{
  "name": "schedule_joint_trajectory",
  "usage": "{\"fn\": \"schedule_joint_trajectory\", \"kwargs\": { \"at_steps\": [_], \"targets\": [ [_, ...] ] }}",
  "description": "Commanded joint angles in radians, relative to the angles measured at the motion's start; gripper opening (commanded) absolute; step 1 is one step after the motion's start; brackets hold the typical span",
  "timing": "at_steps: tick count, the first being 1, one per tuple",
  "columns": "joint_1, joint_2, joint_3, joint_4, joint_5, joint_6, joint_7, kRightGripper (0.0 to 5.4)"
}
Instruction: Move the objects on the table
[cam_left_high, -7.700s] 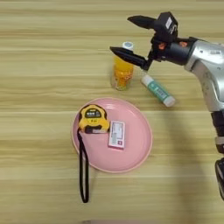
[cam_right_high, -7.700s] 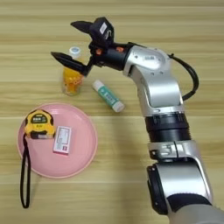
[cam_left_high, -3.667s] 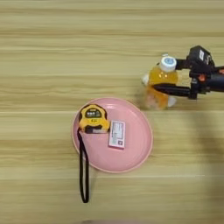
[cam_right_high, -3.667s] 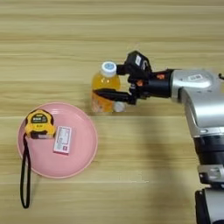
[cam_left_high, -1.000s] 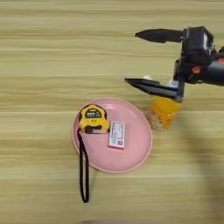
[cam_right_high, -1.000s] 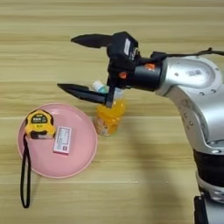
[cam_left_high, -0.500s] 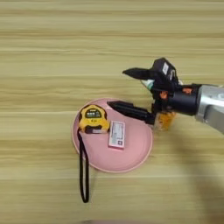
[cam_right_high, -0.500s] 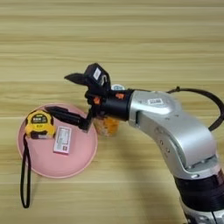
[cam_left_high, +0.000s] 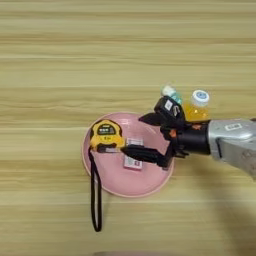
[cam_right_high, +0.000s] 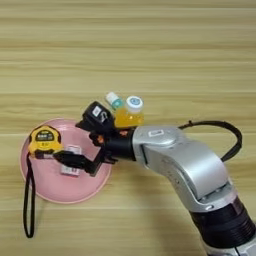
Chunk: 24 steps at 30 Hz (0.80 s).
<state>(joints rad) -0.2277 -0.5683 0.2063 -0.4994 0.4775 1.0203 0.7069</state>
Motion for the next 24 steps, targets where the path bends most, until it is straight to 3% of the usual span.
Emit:
{"fn": "schedule_joint_trajectory", "kwargs": {
  "at_steps": [1, 13, 24],
  "targets": [
    [-0.037, -0.02, -0.004, 0.027, -0.021, -0.052, 0.004, 5.36],
    [-0.047, 0.013, 0.059, 0.158, -0.104, -0.151, 0.021, 5.36],
    [-0.06, 0.015, 0.122, 0.195, -0.192, -0.219, 0.046, 5.36]
  ]
}}
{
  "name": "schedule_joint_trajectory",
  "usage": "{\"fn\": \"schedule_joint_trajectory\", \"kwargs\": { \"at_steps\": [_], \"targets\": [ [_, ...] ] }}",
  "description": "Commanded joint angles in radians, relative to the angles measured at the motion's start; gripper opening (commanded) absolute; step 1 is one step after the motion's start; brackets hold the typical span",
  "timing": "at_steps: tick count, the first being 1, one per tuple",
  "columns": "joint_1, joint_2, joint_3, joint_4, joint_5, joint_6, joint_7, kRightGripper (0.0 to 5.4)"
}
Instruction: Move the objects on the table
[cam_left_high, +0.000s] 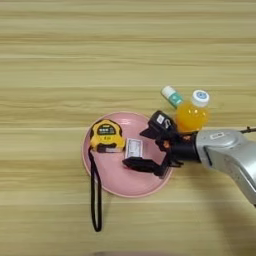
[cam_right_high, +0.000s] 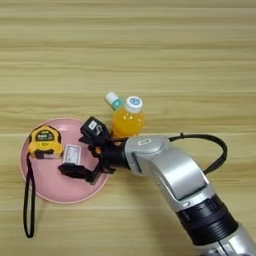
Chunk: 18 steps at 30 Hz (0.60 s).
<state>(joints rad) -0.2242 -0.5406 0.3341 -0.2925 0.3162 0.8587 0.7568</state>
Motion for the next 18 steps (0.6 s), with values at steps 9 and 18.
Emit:
{"fn": "schedule_joint_trajectory", "kwargs": {
  "at_steps": [9, 18],
  "targets": [
    [-0.068, -0.016, 0.022, -0.001, -0.066, -0.042, 0.031, 5.36],
    [-0.081, -0.007, 0.049, 0.013, -0.098, -0.025, 0.033, 5.36]
  ]
}}
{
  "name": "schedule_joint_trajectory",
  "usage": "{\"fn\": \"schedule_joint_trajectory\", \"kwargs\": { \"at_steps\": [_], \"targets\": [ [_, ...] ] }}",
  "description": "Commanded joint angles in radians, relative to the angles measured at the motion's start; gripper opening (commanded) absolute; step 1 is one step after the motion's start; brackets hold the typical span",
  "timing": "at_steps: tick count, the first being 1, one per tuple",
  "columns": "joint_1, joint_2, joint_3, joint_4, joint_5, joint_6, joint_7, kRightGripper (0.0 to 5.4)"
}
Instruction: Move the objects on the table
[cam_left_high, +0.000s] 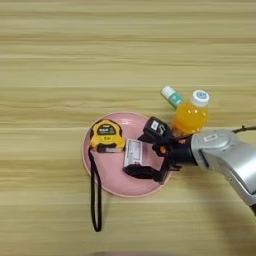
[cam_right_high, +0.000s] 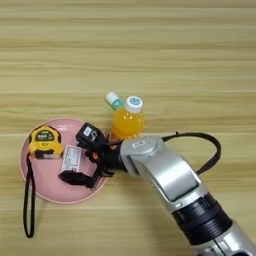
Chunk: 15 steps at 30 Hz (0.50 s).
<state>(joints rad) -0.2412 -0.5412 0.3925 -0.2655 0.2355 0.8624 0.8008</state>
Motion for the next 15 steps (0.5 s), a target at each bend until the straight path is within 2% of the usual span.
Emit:
{"fn": "schedule_joint_trajectory", "kwargs": {
  "at_steps": [1, 15],
  "targets": [
    [-0.065, -0.005, -0.007, -0.012, -0.021, -0.028, -0.01, 5.36],
    [-0.078, 0.002, 0.02, 0.024, -0.063, -0.053, 0.01, 5.36]
  ]
}}
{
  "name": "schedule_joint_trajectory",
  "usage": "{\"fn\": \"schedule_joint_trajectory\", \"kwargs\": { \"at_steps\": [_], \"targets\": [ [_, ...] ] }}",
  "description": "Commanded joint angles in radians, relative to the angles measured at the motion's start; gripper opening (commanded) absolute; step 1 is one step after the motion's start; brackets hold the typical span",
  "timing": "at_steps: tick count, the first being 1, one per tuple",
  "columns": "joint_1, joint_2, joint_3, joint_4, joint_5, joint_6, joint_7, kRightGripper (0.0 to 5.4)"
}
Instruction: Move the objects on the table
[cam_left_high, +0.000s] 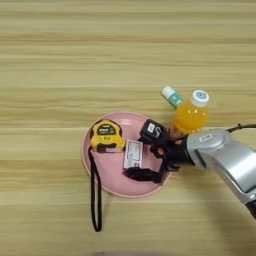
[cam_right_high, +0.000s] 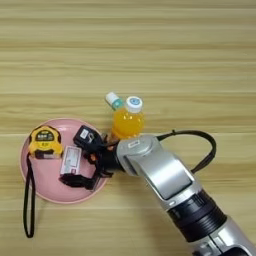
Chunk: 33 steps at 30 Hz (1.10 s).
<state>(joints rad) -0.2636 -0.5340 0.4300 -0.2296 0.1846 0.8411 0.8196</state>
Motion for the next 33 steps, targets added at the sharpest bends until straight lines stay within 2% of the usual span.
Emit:
{"fn": "schedule_joint_trajectory", "kwargs": {
  "at_steps": [1, 12, 26, 33],
  "targets": [
    [-0.056, -0.004, -0.018, -0.011, -0.013, -0.032, -0.008, 5.28],
    [-0.058, 0.004, -0.027, -0.009, -0.014, -0.027, -0.004, 4.14],
    [-0.07, 0.012, -0.053, -0.023, -0.02, -0.035, -0.006, 4.02],
    [-0.093, 0.013, -0.096, -0.065, -0.004, -0.024, -0.004, 4.02]
  ]
}}
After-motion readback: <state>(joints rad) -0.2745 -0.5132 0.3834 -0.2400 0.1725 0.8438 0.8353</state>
